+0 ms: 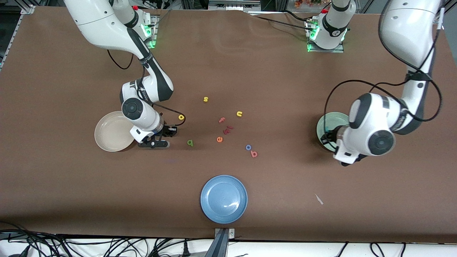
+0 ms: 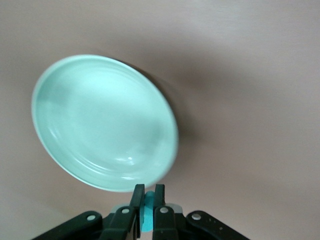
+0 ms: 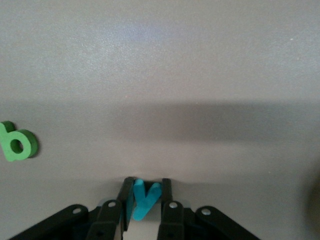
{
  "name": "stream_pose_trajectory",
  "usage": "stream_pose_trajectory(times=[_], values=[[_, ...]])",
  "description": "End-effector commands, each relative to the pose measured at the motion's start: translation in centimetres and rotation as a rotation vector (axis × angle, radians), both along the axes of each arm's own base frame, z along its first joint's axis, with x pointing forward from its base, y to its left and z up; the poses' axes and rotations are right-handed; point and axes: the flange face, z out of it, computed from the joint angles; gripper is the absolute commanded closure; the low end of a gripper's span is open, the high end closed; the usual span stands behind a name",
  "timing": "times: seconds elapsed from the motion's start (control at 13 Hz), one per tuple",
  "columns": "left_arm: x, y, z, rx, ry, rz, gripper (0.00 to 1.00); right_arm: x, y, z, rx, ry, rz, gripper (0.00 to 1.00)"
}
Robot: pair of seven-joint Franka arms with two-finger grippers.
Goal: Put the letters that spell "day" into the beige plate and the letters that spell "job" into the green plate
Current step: 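Drop y on the beige plate while the left gripper drops j on green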
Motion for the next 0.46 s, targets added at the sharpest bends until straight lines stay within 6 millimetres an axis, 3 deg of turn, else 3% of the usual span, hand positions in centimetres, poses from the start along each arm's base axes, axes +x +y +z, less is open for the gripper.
stream_pose_trajectory(times=[0.0, 0.08, 0.23, 0.39], values=[[-1.5, 5.6, -0.9, -0.065, 0.033, -0.122, 1.0, 0.7, 0.5, 0.1, 0.01, -0.008, -0.005, 0.91], [-1.5, 7.7, -1.7, -0.085, 0.033, -0.131, 1.0, 0.9, 0.6, 0.4, 0.009, -0.002, -0.005, 0.91], [-1.6, 9.2, -3.9, -0.099, 0.014, -0.14, 1.0, 1.6, 0.6, 2.1, 0.004, 0.016, -0.004, 0.94], [-2.2, 10.7, -6.1, -0.106, 0.004, -0.126, 1.0, 2.7, -1.5, 5.0, -0.024, 0.037, -0.008, 0.94]])
